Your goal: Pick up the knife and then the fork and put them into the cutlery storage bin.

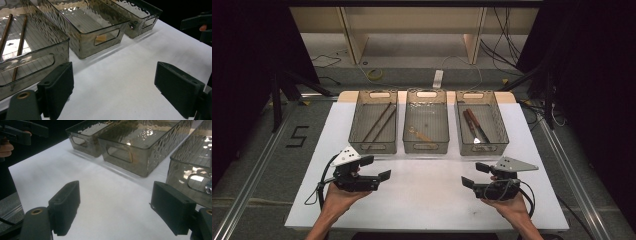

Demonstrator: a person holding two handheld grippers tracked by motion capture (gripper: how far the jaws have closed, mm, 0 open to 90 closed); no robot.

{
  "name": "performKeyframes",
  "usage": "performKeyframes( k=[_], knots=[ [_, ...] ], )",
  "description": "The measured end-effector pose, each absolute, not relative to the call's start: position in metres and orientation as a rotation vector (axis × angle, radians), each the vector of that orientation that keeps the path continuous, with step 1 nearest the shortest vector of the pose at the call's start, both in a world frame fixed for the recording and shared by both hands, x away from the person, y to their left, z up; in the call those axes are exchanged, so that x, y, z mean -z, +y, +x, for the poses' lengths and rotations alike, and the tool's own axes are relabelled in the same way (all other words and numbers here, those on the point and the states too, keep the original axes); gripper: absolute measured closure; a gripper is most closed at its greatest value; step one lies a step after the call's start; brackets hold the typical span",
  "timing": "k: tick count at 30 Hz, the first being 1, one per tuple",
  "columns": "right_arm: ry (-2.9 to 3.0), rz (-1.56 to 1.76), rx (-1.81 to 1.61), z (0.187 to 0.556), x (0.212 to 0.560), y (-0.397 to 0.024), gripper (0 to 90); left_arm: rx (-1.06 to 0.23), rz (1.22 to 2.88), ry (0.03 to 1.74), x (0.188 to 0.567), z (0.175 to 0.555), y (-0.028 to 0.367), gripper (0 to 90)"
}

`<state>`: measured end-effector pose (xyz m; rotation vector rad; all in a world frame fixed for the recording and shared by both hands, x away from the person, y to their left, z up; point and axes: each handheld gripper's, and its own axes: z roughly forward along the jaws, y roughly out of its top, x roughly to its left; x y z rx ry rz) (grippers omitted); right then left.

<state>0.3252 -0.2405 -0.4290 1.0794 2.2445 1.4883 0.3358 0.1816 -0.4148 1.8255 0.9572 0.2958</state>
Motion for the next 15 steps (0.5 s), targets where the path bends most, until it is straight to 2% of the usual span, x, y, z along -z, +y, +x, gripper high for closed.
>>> performKeyframes(
  k=[15],
  knots=[
    [2.250,1.097,-1.463,0.312,0.434,-0.246,23.1,-0.293,1.823,0.955,0.415,0.335,0.182,15.2]
  ],
)
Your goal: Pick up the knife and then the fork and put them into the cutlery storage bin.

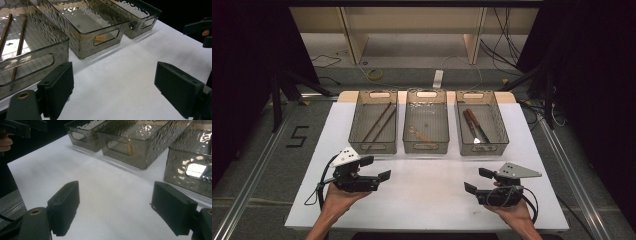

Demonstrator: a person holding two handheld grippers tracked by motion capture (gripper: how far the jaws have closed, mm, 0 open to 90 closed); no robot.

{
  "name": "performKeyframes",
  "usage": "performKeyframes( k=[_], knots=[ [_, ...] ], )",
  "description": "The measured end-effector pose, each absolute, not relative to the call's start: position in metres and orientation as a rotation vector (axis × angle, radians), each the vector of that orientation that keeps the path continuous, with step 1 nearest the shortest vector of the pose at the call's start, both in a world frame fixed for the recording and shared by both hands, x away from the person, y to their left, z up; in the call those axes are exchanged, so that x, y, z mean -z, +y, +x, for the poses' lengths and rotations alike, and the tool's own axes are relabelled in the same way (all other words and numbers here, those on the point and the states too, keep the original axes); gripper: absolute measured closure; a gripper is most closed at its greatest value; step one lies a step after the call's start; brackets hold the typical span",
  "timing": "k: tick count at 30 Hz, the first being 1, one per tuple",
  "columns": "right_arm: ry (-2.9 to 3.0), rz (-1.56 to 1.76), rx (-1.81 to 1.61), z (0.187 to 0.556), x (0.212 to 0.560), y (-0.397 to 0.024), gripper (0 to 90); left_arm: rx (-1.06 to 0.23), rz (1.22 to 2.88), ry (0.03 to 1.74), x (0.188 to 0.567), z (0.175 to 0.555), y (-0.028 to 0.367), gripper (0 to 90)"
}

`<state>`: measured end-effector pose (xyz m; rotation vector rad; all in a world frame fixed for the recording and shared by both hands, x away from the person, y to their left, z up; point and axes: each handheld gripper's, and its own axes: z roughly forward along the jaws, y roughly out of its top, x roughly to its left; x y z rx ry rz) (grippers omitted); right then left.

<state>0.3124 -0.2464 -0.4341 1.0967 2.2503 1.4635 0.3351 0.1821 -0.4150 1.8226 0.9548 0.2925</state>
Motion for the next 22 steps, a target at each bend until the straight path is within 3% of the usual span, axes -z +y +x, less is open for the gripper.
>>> performKeyframes(
  k=[22],
  knots=[
    [2.237,1.092,-1.467,0.3120,0.4337,-0.2472,23.1,-0.288,1.824,0.950,0.4153,0.3352,0.1812,15.2]
  ],
)
